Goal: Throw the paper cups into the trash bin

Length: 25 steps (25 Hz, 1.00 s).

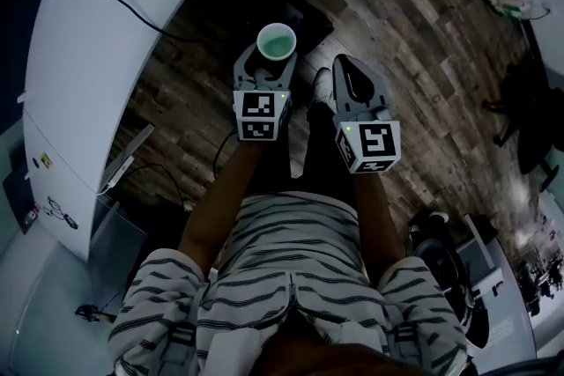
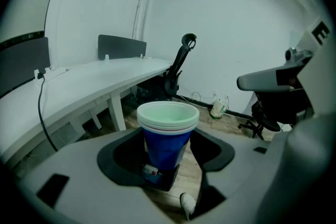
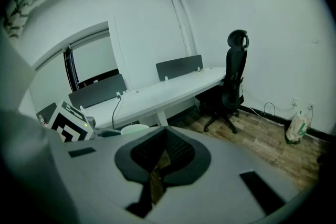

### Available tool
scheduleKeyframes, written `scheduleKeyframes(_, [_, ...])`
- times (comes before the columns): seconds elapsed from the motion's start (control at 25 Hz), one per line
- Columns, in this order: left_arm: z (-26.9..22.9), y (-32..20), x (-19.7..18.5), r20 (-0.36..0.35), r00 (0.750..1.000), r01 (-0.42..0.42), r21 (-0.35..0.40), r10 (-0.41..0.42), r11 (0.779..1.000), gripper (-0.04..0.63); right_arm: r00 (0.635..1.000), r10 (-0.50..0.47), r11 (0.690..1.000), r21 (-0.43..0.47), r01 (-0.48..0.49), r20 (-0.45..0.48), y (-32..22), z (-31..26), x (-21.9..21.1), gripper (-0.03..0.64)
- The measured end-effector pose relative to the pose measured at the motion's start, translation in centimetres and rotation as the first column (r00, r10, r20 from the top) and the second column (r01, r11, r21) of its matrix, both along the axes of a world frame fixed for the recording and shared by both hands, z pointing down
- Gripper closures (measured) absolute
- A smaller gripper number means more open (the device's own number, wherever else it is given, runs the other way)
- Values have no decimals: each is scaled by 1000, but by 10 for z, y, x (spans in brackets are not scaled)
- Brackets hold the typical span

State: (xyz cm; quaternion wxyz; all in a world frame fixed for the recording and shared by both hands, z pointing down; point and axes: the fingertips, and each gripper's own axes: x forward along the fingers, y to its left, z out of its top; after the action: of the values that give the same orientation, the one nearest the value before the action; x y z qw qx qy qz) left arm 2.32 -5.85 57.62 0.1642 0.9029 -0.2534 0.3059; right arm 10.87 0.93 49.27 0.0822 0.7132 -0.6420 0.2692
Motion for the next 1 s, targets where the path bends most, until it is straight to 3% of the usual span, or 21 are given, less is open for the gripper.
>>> scheduleKeyframes(1.0, [165, 18, -3, 94, 995, 30, -135, -17, 990, 304, 998, -18, 996, -90, 24, 60, 21, 97, -28, 600])
